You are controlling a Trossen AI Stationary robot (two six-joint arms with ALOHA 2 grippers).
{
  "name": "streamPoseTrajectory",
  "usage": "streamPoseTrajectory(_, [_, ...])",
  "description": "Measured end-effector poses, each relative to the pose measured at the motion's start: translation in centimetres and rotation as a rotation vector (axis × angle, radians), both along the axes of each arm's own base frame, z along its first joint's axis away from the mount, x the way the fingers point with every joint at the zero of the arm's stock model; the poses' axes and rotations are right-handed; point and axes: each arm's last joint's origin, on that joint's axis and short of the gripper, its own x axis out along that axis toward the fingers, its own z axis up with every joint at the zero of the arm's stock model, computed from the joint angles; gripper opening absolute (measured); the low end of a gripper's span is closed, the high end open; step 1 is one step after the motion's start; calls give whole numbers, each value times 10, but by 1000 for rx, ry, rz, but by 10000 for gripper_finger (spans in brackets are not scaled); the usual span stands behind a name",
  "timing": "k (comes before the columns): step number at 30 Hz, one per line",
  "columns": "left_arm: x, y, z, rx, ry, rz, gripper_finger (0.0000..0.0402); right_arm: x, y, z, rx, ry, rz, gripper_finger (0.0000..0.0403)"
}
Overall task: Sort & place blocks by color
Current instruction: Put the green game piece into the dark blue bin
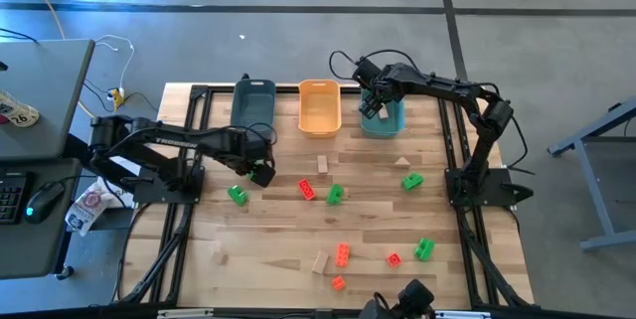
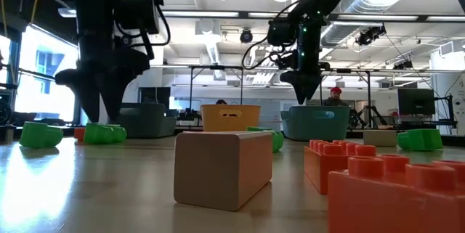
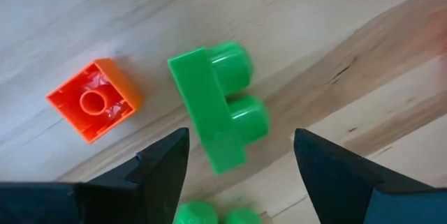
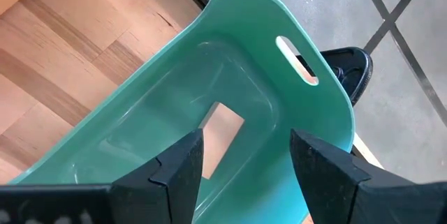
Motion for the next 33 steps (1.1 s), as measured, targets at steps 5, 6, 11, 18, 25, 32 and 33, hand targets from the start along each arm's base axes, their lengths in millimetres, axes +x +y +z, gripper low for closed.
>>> streamPoseTrajectory(5, [3,1,-8,-9,35,3,244,0,0,0,1,0,0,200])
streamPoseTrajectory(6, [4,1,-10,-11,43,3,244,0,0,0,1,-1,0,200])
streamPoseTrajectory(11, [8,2,-19,-15,65,0,244,0,0,0,2,-1,1,200])
streamPoseTrajectory(18, [11,3,-30,-16,118,-24,240,0,1,0,4,2,4,200])
streamPoseTrajectory(25, [13,4,-32,-6,109,-82,181,5,11,-1,15,22,32,199])
streamPoseTrajectory(32, [17,5,-31,13,76,-148,127,7,25,6,22,27,55,199])
streamPoseTrajectory(33, [17,5,-30,14,76,-159,127,7,28,9,21,23,56,199])
